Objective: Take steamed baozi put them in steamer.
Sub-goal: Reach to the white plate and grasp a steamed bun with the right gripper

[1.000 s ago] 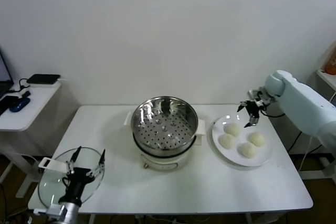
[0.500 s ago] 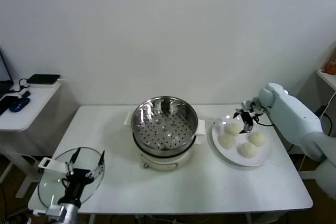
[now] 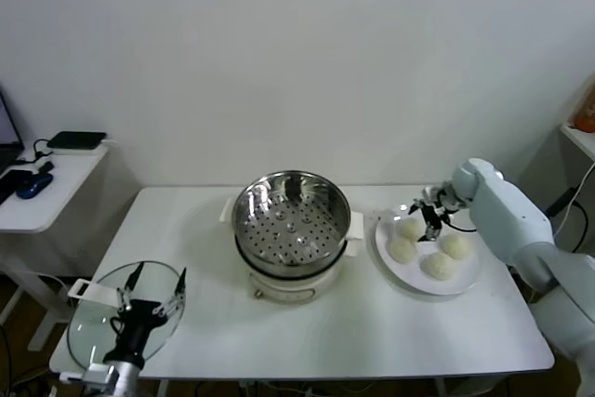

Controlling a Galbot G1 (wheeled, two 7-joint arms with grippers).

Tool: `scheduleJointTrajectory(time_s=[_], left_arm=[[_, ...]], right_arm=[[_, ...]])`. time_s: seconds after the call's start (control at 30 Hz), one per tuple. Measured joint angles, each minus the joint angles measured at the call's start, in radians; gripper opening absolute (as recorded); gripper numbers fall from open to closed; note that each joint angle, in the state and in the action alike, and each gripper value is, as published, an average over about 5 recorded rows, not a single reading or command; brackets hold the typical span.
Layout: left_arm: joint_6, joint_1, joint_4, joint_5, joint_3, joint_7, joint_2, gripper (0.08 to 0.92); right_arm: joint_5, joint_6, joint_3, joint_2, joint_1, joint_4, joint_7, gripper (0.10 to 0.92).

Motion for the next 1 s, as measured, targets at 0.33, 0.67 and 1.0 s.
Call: scheduleJointTrajectory(time_s=[0.33,0.67,1.0], left_arm=[[-0.001,0.003,0.000,-0.002,-0.001,0.000,-0.001,0.823],[-0.004,0.006,0.001,-0.002,-0.004,-0.001,-0.002,0.823],[-0.006,0.005,0.004,-0.002,-0.004,-0.002,-0.004,0.823]], right_arm=[[-0.059,0.001,0.057,0.023,-0.007,-0.034,0.002,0.823],[-0.093,-0.003,0.094,0.034,-0.010,-0.056,0.005,0.763],[-0.103,-0.005,0.110,0.036,-0.012,-0.061,0.006,0.688]])
